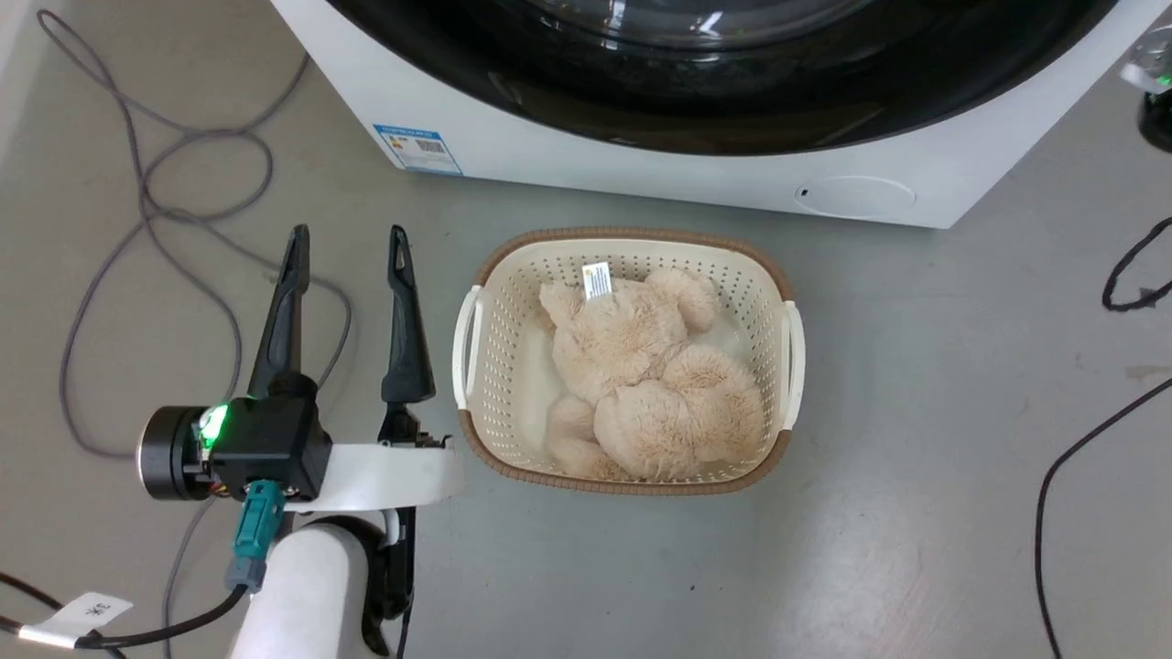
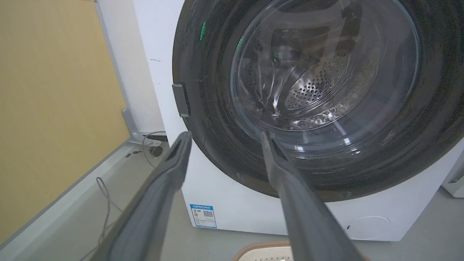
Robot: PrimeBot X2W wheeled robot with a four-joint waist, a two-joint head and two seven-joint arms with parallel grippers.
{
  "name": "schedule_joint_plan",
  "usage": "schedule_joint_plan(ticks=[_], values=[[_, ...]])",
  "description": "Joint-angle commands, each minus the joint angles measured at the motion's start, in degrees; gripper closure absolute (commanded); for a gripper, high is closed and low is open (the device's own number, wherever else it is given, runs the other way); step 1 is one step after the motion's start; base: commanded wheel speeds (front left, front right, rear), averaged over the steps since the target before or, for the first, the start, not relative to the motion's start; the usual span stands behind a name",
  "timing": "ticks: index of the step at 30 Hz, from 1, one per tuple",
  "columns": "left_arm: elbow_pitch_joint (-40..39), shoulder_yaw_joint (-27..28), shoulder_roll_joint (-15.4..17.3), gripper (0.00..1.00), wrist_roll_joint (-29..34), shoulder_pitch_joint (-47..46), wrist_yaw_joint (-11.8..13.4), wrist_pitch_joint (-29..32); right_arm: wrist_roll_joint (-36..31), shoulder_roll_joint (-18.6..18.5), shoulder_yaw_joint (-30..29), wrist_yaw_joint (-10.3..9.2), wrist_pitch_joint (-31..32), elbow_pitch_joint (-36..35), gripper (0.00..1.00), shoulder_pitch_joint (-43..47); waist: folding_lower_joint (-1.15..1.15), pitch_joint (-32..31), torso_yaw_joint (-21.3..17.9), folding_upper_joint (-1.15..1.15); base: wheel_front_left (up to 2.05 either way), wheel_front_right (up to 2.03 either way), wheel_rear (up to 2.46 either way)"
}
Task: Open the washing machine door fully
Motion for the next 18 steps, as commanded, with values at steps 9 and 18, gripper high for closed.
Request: schedule_joint_plan(ticks=[9,18], values=[[-0.2,-0.4,0.0,0.00,-0.2,-1.4,0.5,-1.0,3.8,-0.2,4.1,0.06,8.4,1.9,1.00,-2.2,-0.01,0.3,-0.2,0.00,0.00,0.00,0.00],[0.5,0.1,0.0,0.00,0.2,-0.1,0.0,-1.0,4.2,-1.0,5.3,0.06,12.6,0.1,1.00,2.1,-0.01,-2.8,-1.4,0.00,0.00,0.00,0.00]])
